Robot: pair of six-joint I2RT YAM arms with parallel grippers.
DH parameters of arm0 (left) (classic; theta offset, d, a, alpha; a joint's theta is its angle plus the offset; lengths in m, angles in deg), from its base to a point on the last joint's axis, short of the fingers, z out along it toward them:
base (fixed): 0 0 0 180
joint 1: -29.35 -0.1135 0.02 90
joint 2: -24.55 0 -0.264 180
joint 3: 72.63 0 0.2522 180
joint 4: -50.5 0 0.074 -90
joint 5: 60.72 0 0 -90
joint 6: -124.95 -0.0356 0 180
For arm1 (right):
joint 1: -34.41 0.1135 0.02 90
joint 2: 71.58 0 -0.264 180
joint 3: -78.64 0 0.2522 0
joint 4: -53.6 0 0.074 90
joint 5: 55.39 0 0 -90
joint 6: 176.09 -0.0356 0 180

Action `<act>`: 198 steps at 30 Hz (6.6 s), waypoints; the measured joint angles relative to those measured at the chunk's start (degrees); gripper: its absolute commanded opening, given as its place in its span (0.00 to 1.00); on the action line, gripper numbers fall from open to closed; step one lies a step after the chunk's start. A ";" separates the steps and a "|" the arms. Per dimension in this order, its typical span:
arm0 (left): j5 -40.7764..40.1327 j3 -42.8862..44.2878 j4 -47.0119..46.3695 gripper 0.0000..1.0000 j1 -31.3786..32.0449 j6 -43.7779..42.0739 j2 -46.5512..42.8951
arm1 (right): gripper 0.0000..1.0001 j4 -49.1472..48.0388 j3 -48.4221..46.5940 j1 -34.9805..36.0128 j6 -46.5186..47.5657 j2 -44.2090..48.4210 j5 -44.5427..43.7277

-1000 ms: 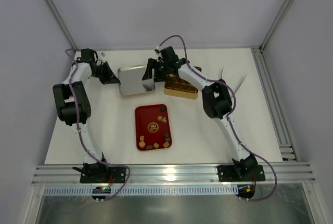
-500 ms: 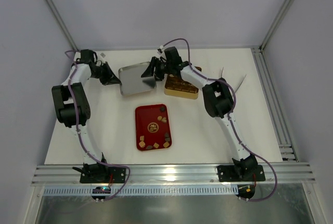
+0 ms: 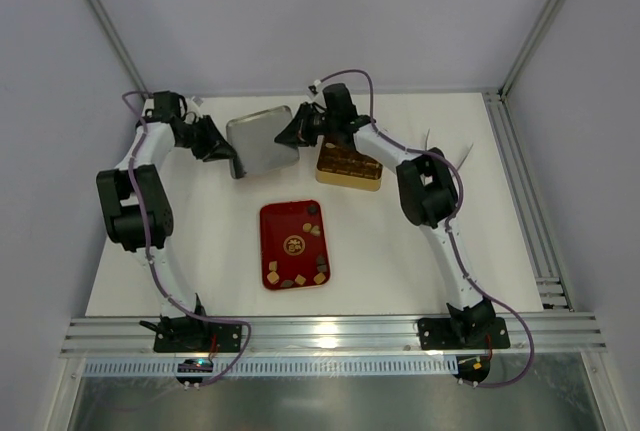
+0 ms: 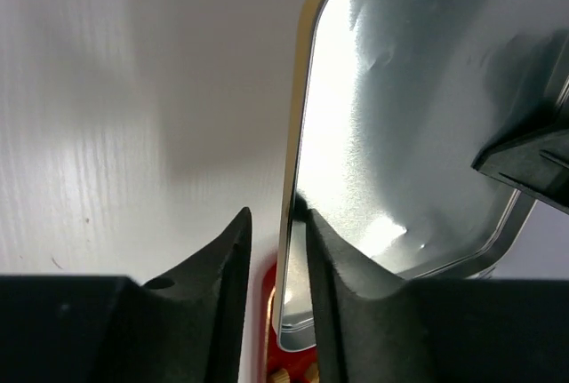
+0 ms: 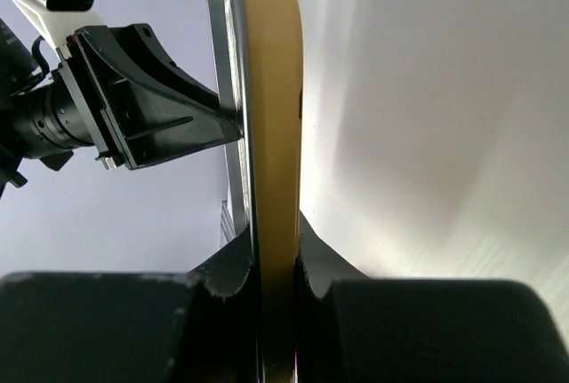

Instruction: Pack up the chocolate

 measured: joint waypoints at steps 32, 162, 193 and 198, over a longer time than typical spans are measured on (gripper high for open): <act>-53.27 -20.13 -16.22 0.74 51.21 -26.38 -34.12 | 0.04 26.14 7.15 -10.19 1.18 18.51 -4.55; 33.57 27.19 -50.18 0.03 27.36 49.81 34.12 | 0.88 10.54 41.88 -23.50 14.84 35.95 -21.07; 34.32 27.71 -35.04 0.24 26.32 38.42 34.12 | 0.83 9.79 40.74 -20.06 14.80 30.73 -22.34; 33.94 27.47 -33.59 0.39 25.64 37.33 34.12 | 0.82 9.73 40.65 -19.82 14.80 30.60 -22.56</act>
